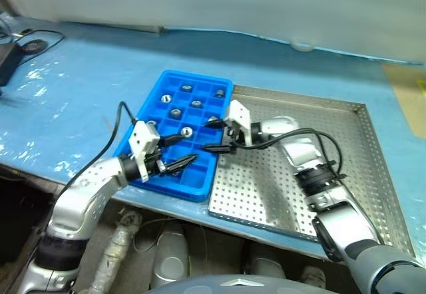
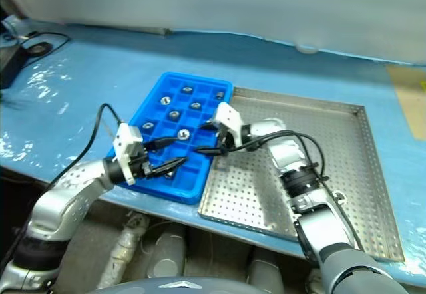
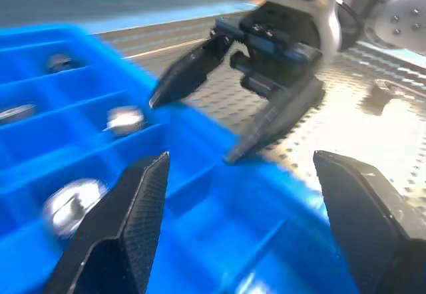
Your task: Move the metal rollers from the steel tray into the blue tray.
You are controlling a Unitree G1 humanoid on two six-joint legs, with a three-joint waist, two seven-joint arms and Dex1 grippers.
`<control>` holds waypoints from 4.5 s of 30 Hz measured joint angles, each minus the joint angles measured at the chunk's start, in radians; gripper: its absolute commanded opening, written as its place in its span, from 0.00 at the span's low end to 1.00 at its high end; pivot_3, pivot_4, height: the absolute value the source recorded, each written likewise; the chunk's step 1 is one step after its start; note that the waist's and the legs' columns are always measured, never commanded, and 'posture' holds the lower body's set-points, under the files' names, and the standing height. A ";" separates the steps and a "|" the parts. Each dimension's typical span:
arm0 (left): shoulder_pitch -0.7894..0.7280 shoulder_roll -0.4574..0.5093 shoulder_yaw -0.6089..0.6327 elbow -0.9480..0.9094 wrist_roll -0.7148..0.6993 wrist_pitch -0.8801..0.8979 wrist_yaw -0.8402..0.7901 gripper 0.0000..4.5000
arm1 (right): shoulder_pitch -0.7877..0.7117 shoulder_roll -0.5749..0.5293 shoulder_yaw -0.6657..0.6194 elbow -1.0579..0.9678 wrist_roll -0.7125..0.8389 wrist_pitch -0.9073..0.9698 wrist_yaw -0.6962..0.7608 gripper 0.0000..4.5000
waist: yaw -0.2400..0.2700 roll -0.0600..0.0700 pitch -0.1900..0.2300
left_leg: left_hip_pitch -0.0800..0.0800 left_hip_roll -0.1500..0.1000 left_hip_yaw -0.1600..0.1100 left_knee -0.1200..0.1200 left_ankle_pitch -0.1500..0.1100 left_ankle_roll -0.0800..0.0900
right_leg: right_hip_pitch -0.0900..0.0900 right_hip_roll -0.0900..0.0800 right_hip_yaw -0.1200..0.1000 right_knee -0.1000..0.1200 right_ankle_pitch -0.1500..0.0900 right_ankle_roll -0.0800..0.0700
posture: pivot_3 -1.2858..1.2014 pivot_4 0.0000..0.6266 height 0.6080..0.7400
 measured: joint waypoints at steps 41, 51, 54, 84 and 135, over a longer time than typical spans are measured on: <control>-0.422 -0.288 -0.157 0.661 0.192 -0.313 -0.383 0.80 | 0.595 -0.370 -0.316 -0.604 0.178 0.362 -0.277 0.83 | -0.201 0.000 0.000 | 0.005 0.001 0.011 0.007 -0.008 0.013 | 0.003 -0.002 0.007 -0.005 0.001 0.001 | 0.38 0.24 1.00; -0.412 -0.274 -0.154 0.649 0.192 -0.313 -0.379 0.80 | 0.592 -0.372 -0.296 -0.593 0.179 0.348 -0.276 0.83 | -0.200 0.000 0.000 | 0.003 0.000 0.011 0.007 -0.008 0.014 | 0.002 -0.002 0.006 -0.006 0.001 0.001 | 0.38 0.24 1.00; -0.412 -0.274 -0.153 0.649 0.192 -0.313 -0.379 0.80 | 0.593 -0.372 -0.296 -0.593 0.180 0.346 -0.278 0.83 | -0.201 0.000 0.000 | 0.003 0.000 0.011 0.007 -0.008 0.014 | 0.002 -0.002 0.006 -0.006 0.001 0.001 | 0.38 0.24 1.00; -0.165 -0.110 -0.039 0.343 0.181 -0.197 -0.209 0.80 | 0.267 -0.257 -0.004 -0.354 0.196 0.286 -0.118 0.83 | -0.135 0.000 0.000 | 0.002 0.001 0.011 0.004 -0.008 0.013 | 0.001 -0.003 0.004 -0.006 0.001 0.000 | 0.51 0.24 1.00; 0.276 -0.005 0.221 -0.186 0.056 -0.054 0.168 0.80 | -0.177 0.092 0.205 0.257 -0.010 -0.134 0.203 0.98 | 0.070 -0.001 0.000 | 0.001 0.002 0.000 -0.007 -0.003 0.005 | 0.000 -0.001 -0.006 -0.004 -0.002 -0.004 | 0.65 0.24 1.00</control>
